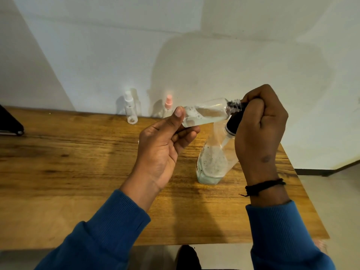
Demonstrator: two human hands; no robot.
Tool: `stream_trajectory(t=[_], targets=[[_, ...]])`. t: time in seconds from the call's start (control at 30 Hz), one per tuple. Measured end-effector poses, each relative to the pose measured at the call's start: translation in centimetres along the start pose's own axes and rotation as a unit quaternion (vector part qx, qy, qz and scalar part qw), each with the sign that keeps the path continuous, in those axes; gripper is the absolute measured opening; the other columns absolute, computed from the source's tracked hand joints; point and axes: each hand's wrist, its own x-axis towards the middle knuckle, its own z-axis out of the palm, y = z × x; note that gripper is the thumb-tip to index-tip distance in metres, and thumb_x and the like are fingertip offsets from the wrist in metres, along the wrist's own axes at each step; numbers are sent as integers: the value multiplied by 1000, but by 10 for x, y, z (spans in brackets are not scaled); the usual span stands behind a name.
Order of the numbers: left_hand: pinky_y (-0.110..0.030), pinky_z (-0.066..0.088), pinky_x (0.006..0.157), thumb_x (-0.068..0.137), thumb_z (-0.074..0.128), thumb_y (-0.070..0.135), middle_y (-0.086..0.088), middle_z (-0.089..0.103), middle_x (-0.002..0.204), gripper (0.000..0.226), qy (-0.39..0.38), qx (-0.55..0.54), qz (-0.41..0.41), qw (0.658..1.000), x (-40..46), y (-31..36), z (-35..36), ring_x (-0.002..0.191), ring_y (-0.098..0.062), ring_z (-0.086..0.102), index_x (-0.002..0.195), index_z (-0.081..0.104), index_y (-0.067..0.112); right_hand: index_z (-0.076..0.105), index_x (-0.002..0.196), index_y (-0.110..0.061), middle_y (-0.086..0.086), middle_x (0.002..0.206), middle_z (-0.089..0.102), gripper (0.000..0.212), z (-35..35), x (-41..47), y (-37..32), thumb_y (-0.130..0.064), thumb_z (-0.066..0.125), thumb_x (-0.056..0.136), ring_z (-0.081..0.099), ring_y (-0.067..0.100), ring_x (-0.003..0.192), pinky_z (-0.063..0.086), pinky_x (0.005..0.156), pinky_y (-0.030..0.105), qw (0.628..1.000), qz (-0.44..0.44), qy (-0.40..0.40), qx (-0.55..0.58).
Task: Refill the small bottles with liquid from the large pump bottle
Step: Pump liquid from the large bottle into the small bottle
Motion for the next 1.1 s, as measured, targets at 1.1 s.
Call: stream_trajectory(t=[1.1], targets=[[-22,60,64,75,72,26,-15,73,89,31,-1,-1,2,1000,0,0,1,77,-21,73,97,70,4,48,74,-6,-8,51,42,25,-1,2,-1,7,34,90,41,-1,47,26,46,7,1000,6,-15,-10]])
